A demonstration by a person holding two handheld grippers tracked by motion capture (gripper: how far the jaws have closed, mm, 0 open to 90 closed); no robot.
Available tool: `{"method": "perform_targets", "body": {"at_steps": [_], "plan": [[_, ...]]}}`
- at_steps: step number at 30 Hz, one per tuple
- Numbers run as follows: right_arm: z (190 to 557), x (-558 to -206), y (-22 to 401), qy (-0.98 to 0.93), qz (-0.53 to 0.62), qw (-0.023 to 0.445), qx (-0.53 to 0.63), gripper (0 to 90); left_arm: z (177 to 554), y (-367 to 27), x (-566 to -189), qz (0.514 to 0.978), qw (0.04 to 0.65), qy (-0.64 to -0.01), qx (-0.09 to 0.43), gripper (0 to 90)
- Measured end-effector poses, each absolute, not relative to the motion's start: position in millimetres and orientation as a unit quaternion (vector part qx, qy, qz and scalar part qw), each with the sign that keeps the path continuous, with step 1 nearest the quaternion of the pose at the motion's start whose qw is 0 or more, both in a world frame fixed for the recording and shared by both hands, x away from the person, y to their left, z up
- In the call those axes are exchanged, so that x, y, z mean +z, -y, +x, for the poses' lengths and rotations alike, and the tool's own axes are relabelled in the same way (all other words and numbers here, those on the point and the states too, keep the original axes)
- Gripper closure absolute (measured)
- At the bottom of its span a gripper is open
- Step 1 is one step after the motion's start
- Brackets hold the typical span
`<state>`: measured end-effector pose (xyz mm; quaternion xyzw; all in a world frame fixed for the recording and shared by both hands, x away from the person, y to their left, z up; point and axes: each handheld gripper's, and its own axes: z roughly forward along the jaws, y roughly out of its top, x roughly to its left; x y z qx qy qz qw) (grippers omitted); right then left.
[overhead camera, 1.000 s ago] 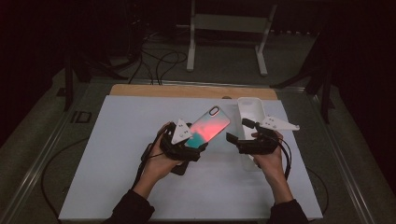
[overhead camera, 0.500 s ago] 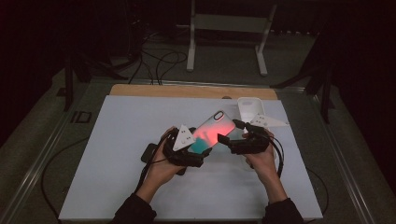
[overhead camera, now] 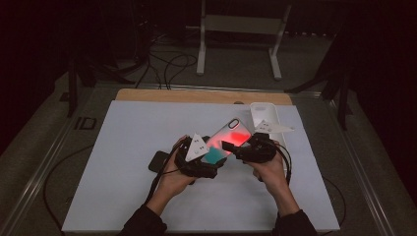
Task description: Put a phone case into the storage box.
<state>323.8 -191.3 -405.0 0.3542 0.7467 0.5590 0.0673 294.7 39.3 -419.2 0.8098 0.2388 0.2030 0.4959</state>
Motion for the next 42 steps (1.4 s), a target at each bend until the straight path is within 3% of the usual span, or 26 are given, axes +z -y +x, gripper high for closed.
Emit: {"method": "perform_targets", "body": {"at_steps": [3,9,21,22,23,42], "plan": [[324,-404,192,-0.743,0.359,0.059,0.562,50.7,295,-39,-420,0.810,0.495,-0.241,0.202,17.1],[323,-402,192,-0.739,0.360,0.035,0.568,68.5,295,-36,-422,0.814,0.488,-0.241,0.202,17.2],[322,-402,188,-0.735,0.361,0.007,0.575,85.0,297,-32,-427,0.817,0.478,-0.250,0.202,17.0],[322,-401,187,-0.734,0.361,0.009,0.576,86.2,297,-32,-427,0.816,0.476,-0.254,0.208,21.9],[321,-401,186,-0.734,0.362,0.016,0.575,86.4,298,-33,-427,0.815,0.480,-0.257,0.199,25.8],[319,-396,194,-0.739,0.340,0.038,0.580,86.5,304,-62,-426,0.816,0.490,-0.278,0.129,14.9]]}}
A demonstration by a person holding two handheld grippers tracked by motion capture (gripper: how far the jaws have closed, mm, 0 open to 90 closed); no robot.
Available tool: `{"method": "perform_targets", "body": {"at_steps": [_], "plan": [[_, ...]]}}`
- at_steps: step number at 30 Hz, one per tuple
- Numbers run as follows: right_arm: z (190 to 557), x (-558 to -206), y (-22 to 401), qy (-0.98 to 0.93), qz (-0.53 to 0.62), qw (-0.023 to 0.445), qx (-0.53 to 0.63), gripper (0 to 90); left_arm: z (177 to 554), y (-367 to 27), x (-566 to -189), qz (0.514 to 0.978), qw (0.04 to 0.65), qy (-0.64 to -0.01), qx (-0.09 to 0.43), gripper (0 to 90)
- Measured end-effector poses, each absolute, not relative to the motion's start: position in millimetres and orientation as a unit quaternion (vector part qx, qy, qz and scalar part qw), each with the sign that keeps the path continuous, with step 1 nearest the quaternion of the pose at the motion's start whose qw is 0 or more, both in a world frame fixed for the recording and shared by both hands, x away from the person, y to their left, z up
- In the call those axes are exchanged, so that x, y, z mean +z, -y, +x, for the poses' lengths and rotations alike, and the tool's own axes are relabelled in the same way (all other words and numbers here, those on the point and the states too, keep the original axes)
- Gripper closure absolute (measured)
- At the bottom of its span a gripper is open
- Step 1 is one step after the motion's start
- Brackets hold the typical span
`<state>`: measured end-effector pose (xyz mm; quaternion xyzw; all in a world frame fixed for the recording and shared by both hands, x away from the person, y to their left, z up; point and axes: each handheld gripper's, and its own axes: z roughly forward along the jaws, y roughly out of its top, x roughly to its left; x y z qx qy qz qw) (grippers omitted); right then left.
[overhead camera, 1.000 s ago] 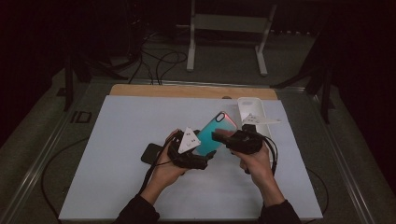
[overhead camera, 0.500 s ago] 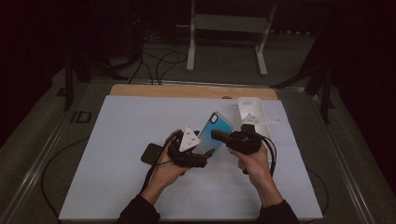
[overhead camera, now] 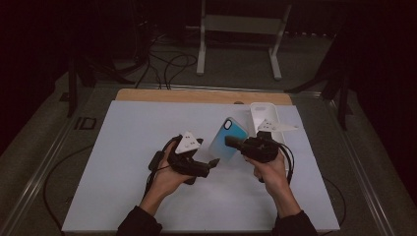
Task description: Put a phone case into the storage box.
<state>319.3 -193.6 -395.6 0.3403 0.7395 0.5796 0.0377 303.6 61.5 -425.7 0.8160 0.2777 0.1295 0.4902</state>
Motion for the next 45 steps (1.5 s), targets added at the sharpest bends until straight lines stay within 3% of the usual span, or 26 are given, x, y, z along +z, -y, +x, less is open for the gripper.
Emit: {"method": "perform_targets", "body": {"at_steps": [12,23,28,35,45], "plan": [[312,-392,192,-0.748,0.291,0.029,0.596,86.4,299,-77,-425,0.815,0.504,-0.272,0.091,1.4],[308,-391,181,-0.759,0.234,-0.003,0.607,86.4,296,-74,-427,0.827,0.504,-0.241,0.057,4.7],[305,-389,177,-0.766,0.204,-0.021,0.610,86.5,294,-72,-427,0.831,0.506,-0.225,0.049,17.1],[305,-389,175,-0.774,0.182,-0.030,0.606,86.5,291,-73,-426,0.830,0.516,-0.207,0.036,41.9],[307,-389,180,-0.779,0.165,-0.033,0.604,83.3,287,-70,-429,0.844,0.509,-0.167,0.018,60.7]]}}
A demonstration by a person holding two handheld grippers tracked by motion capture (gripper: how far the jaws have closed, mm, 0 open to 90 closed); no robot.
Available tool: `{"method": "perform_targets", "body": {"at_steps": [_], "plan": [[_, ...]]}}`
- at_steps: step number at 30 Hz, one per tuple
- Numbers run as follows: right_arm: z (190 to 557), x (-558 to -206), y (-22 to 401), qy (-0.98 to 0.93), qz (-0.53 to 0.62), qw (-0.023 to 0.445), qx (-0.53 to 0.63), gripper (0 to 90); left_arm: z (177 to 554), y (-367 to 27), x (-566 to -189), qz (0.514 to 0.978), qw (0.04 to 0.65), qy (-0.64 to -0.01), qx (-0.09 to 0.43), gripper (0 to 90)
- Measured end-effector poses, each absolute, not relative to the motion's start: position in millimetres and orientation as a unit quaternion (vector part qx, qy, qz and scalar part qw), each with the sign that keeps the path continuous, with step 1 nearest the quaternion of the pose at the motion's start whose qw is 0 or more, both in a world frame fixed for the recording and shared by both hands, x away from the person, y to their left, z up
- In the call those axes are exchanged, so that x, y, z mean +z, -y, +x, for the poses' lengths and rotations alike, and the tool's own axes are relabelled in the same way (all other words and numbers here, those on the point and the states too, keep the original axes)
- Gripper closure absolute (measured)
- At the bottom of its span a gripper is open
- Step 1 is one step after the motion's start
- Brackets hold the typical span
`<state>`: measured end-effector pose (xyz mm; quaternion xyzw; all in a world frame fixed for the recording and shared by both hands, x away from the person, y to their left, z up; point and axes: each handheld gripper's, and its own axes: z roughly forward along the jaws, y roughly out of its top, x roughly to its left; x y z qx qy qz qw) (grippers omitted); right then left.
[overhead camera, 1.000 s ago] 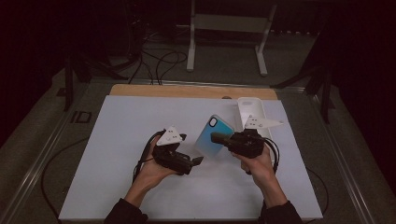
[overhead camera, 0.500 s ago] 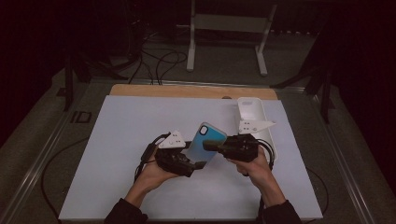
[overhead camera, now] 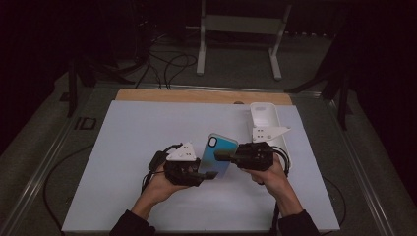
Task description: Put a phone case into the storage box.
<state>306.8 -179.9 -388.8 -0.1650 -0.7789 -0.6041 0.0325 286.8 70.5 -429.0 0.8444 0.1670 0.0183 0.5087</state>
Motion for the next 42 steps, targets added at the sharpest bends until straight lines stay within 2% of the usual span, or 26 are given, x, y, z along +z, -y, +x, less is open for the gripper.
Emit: {"method": "perform_targets", "body": {"at_steps": [8,12,15,21,34,42], "plan": [[306,-388,178,0.790,-0.170,0.002,-0.589,58.8,288,-67,-434,0.847,0.506,-0.164,0.007,80.1],[306,-390,173,0.795,-0.187,-0.016,-0.577,44.9,288,-66,-434,0.846,0.504,-0.172,0.024,80.8],[306,-392,170,0.800,-0.209,-0.036,-0.561,28.3,287,-69,-433,0.843,0.506,-0.179,0.034,81.0],[308,-394,172,0.795,-0.245,-0.052,-0.552,14.3,288,-75,-432,0.836,0.509,-0.198,0.052,81.2],[307,-391,175,0.776,-0.290,-0.067,-0.556,9.7,288,-81,-435,0.827,0.494,-0.244,0.111,81.2],[306,-383,171,0.745,-0.322,-0.075,-0.580,9.8,285,-78,-437,0.826,0.487,-0.255,0.127,81.1]]}}
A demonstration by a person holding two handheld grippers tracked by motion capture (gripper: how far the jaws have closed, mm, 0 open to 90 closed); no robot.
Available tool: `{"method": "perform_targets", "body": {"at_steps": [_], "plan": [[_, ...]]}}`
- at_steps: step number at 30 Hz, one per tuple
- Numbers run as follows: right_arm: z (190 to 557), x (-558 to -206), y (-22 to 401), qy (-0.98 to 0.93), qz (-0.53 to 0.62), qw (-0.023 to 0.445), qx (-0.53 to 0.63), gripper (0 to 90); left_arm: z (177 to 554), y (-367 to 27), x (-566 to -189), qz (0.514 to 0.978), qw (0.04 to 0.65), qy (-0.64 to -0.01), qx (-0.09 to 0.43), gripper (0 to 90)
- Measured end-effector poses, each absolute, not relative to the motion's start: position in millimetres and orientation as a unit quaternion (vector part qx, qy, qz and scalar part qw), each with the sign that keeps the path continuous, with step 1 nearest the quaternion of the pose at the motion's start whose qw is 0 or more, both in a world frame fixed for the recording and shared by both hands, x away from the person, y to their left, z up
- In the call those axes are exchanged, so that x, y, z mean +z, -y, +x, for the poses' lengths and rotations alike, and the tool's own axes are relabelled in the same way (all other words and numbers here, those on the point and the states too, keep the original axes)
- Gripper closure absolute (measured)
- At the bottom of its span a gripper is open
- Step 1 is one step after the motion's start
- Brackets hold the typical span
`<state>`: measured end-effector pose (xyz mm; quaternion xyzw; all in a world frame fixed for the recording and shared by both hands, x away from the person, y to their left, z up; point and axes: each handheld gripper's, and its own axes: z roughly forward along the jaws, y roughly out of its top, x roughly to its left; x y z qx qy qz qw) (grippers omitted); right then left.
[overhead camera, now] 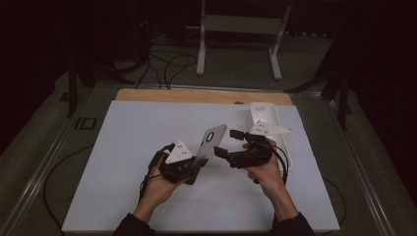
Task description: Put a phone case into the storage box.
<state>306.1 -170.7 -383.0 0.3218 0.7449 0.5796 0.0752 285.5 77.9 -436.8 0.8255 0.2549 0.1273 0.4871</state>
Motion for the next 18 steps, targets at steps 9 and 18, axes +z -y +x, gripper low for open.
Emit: {"method": "perform_targets", "body": {"at_steps": [9,18], "plan": [[308,-382,158,-0.728,0.354,0.069,0.584,17.4,282,-67,-442,0.831,0.476,-0.255,0.132,81.1],[307,-384,148,-0.724,0.360,0.082,0.583,14.5,278,-54,-449,0.839,0.465,-0.252,0.126,81.0]]}}
